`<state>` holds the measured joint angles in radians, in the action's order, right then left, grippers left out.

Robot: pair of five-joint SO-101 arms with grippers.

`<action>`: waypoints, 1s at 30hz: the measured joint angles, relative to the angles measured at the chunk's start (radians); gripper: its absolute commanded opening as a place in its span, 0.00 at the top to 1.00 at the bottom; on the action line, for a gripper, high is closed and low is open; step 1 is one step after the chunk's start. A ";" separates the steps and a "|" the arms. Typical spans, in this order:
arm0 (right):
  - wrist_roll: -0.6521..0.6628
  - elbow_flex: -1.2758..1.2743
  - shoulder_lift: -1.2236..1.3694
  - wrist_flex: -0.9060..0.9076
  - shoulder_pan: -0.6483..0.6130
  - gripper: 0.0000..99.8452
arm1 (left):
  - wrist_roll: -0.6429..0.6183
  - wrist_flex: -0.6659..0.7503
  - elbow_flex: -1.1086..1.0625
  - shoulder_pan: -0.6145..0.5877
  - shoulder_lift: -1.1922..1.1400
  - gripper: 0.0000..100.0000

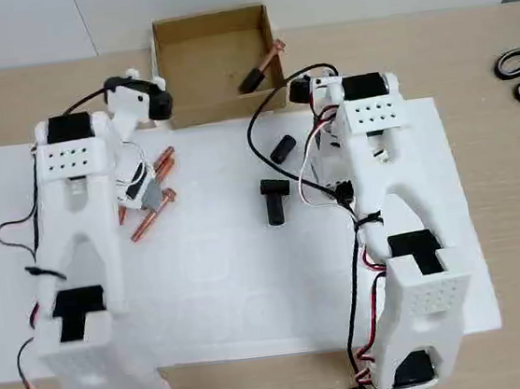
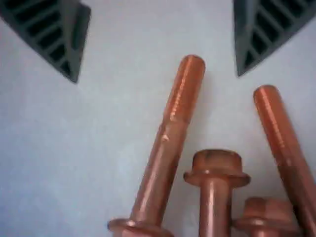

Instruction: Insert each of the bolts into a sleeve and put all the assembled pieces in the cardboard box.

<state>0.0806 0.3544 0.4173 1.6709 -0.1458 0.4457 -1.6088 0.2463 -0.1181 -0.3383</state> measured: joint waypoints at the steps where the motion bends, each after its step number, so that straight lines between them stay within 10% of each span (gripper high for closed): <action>1: 0.000 0.000 0.000 0.000 -0.002 1.00 | 0.009 0.002 0.017 0.008 -0.023 0.82; 30: 0.000 -0.003 0.000 0.000 -0.049 1.00 | 0.051 0.005 0.253 0.072 -0.381 0.83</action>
<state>0.0806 0.3514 0.4173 1.6709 -0.1949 0.4964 -1.6042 0.4994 -0.0460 -0.7188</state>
